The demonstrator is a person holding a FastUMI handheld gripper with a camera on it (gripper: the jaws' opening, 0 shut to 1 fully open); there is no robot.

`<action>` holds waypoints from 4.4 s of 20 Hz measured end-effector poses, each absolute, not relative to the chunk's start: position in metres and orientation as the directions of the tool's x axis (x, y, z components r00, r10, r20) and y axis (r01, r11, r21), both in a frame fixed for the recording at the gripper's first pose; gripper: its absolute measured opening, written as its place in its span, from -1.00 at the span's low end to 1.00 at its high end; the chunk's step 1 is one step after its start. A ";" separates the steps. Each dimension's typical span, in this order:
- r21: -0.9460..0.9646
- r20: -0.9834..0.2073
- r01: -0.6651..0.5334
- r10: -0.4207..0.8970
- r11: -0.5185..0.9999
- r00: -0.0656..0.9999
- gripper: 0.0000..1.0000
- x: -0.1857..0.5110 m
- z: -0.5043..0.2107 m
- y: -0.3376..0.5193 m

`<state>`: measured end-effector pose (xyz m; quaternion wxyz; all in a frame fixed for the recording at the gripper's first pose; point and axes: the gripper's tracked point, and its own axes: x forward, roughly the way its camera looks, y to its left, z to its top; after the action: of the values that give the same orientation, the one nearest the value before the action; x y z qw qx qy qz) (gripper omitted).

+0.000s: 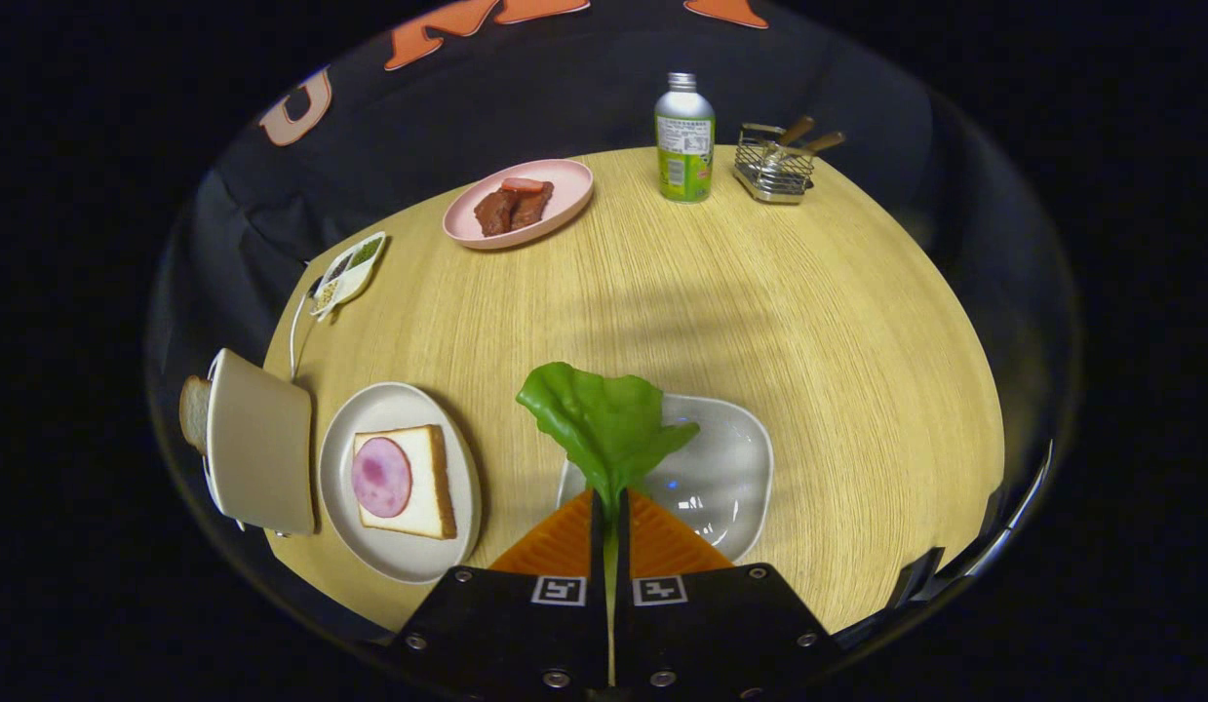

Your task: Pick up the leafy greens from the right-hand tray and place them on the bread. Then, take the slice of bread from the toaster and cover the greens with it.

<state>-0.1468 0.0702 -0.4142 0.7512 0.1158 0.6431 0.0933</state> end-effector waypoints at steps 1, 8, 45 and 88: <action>0.306 -0.940 -0.006 0.303 0.952 0.158 -0.94 -0.144 -0.407 0.078; 0.397 -0.901 -0.119 0.411 0.910 0.141 -0.94 -0.144 -0.384 0.141; 0.570 -0.776 -0.168 0.594 0.804 0.210 0.78 -0.097 -0.279 0.266; 0.430 -0.901 -0.281 0.425 0.858 -0.084 -0.71 -0.126 -0.230 0.432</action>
<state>-0.1257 0.4322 -0.2303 0.6749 0.0523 0.6881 0.2614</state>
